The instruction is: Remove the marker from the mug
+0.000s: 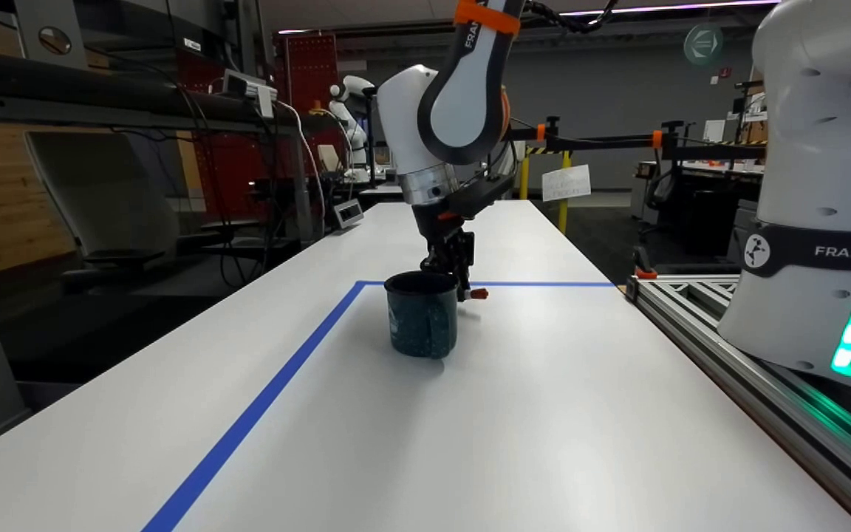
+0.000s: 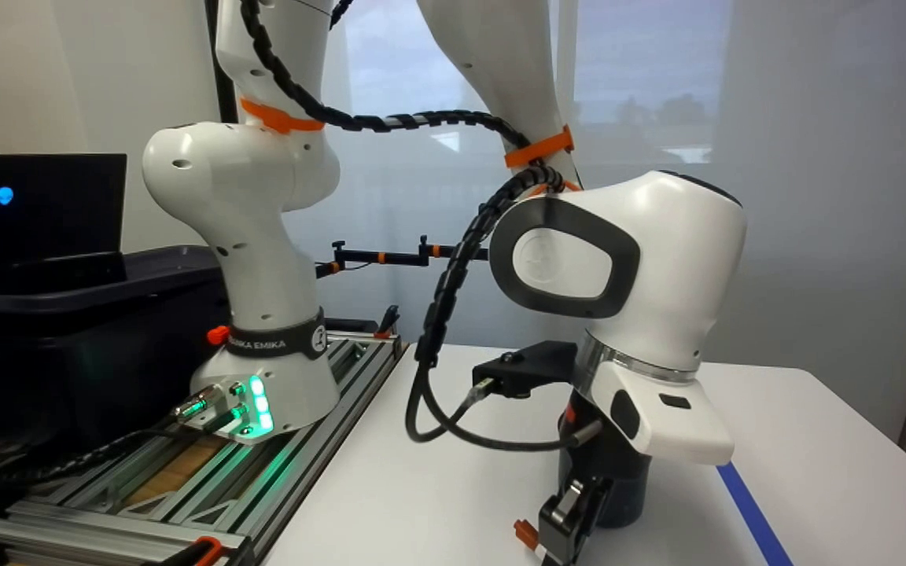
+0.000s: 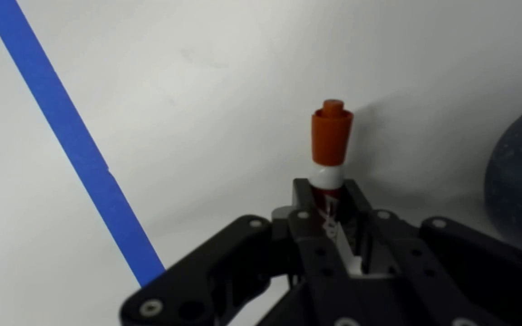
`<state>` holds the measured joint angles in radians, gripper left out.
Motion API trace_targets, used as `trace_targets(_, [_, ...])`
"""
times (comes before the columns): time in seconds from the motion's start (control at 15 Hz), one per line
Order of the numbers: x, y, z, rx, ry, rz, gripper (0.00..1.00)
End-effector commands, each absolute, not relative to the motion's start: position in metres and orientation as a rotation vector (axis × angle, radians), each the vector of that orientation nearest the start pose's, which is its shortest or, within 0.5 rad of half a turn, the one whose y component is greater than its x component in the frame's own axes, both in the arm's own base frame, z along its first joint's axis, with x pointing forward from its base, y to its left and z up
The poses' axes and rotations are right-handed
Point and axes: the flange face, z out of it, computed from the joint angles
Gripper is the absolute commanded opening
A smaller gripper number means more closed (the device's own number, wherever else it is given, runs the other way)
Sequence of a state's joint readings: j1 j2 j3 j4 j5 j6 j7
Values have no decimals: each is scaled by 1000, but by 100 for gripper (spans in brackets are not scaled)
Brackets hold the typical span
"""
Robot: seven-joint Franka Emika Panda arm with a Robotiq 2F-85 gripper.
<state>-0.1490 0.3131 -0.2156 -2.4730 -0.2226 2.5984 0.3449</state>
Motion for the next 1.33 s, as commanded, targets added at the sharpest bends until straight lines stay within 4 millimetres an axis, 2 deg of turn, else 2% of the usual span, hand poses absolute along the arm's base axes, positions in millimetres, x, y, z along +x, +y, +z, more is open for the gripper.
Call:
trace_targets(0.0, [419,-161,152,-3152,855,318,5])
trace_targets(0.07, [419,-160,153,-3149,852,333,45])
trace_targets(0.13, [420,-159,157,-3150,824,335,46])
trace_targets(0.2, [419,-159,165,-3155,793,338,52])
trace_targets(0.33, [420,-161,189,-3184,733,294,68])
trace_targets(0.6, [419,-158,262,-3270,580,246,99])
trace_targets(0.73, [418,-143,296,-3303,465,275,100])
trace_targets(0.87, [421,-122,321,-3312,335,300,100])
trace_targets(1.07, [429,-90,342,-3324,125,259,100])
trace_targets(1.27, [436,-69,352,-3328,-12,183,100])
